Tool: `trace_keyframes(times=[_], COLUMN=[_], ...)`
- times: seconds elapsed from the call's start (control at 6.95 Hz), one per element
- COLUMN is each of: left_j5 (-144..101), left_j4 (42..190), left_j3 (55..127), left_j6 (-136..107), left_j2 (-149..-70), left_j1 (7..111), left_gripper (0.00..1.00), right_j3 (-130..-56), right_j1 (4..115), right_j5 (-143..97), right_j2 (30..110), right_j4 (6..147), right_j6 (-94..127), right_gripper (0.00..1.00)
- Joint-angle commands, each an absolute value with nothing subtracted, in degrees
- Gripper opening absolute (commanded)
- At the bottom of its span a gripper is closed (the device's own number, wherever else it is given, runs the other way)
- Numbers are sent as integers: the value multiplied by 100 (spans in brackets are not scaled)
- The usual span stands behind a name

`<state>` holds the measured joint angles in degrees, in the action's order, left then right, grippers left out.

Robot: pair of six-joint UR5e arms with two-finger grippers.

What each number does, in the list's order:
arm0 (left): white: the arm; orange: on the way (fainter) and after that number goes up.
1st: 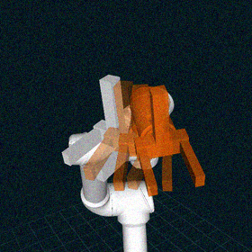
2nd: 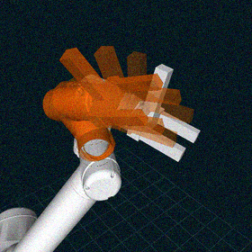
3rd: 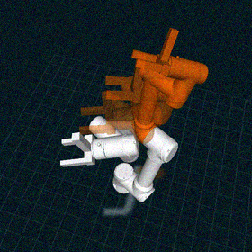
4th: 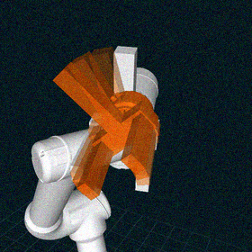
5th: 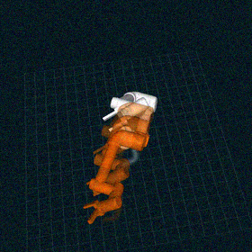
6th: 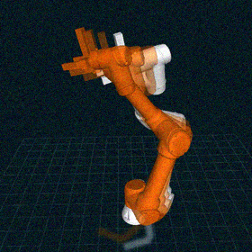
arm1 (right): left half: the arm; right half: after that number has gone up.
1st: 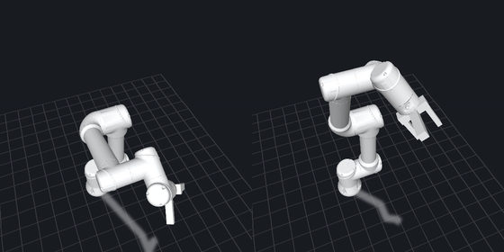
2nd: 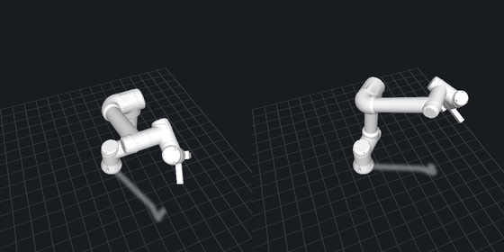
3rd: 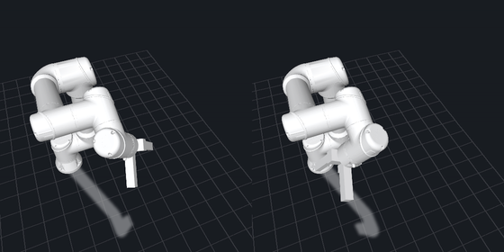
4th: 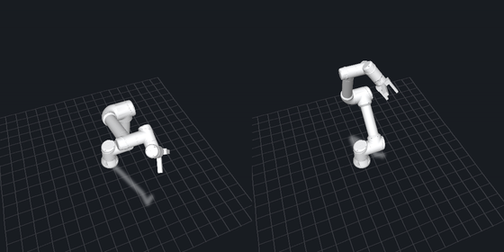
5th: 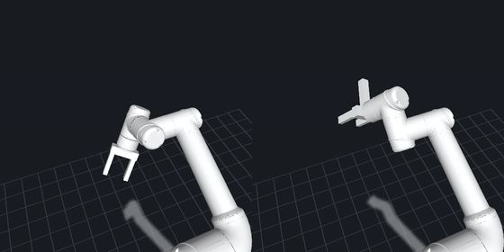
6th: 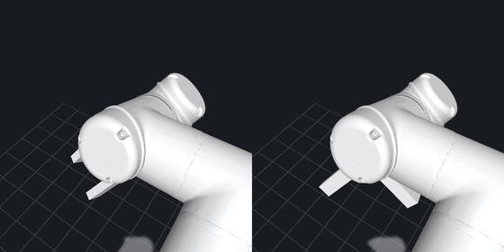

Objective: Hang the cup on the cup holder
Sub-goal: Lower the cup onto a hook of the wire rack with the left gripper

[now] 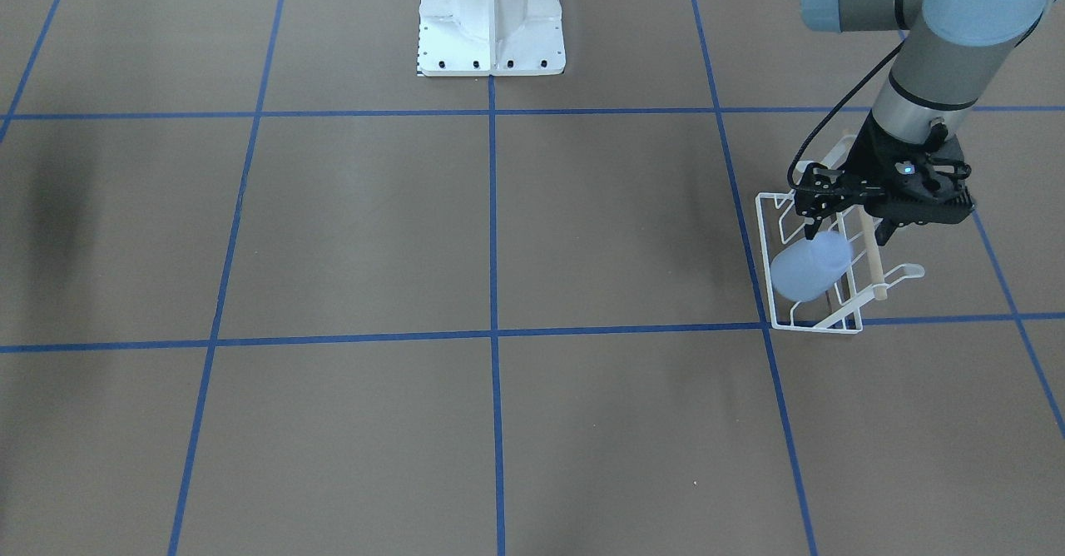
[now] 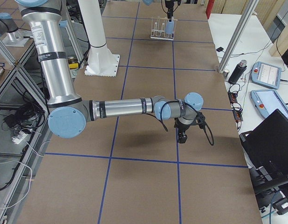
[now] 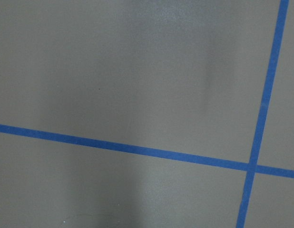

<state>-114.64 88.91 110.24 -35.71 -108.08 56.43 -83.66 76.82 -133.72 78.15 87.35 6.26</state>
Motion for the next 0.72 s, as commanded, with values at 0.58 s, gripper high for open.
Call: trace_keyframes(times=[0.58], left_j5=[-11768], left_j4=[8640], left_j3=[11434], left_j6=[-2264], left_j2=[-10312], left_j1=[6483], left_gripper=[98], right_j3=[-8376], right_j1=[7882], right_j5=[-13437], right_j2=[8356], right_j4=[7579], right_j6=[615], right_gripper=[100])
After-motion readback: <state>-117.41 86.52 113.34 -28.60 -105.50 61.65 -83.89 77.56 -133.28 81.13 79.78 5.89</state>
